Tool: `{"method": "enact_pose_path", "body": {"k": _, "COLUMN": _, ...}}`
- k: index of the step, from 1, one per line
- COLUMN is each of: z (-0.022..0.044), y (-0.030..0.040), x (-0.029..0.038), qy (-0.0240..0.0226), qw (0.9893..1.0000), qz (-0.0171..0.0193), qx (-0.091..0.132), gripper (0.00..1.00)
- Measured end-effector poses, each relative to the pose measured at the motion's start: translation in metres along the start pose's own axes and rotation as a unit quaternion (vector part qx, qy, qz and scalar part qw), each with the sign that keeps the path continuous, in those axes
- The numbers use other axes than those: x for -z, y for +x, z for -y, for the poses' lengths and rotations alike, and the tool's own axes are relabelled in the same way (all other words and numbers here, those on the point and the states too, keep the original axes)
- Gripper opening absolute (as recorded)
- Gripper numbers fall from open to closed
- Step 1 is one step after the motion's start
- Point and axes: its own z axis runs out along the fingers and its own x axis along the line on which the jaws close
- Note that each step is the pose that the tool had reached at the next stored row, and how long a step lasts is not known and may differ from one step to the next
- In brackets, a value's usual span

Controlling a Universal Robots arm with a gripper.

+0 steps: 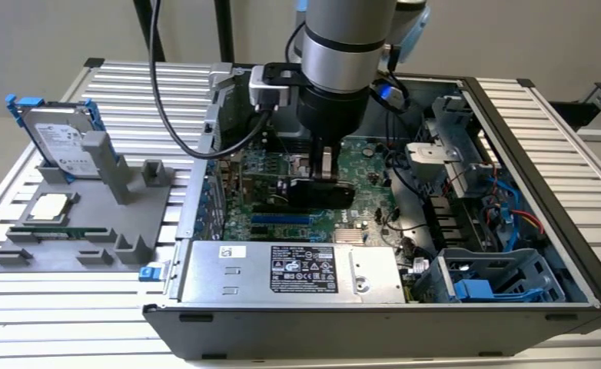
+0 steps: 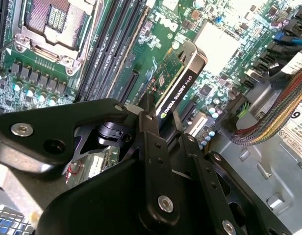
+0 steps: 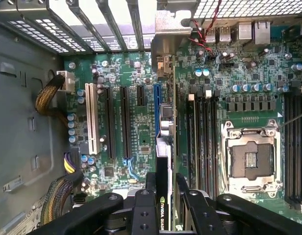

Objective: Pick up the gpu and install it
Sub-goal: 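Insert the gpu into the slot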

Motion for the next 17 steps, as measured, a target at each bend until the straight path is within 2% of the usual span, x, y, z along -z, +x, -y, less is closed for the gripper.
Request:
{"method": "enact_pose_path", "body": {"k": 11, "z": -0.0053, "y": 0.0010, "x": -0.0043, "qy": 0.0000, "qw": 1.0000, "qz": -0.0001, "qx": 0.000, "gripper": 0.00}}
{"method": "enact_pose_path", "body": {"k": 17, "z": -0.0070, "y": 0.0060, "x": -0.0055, "qy": 0.0000, "qw": 1.0000, "qz": -0.0001, "qx": 0.000, "gripper": 0.00}}
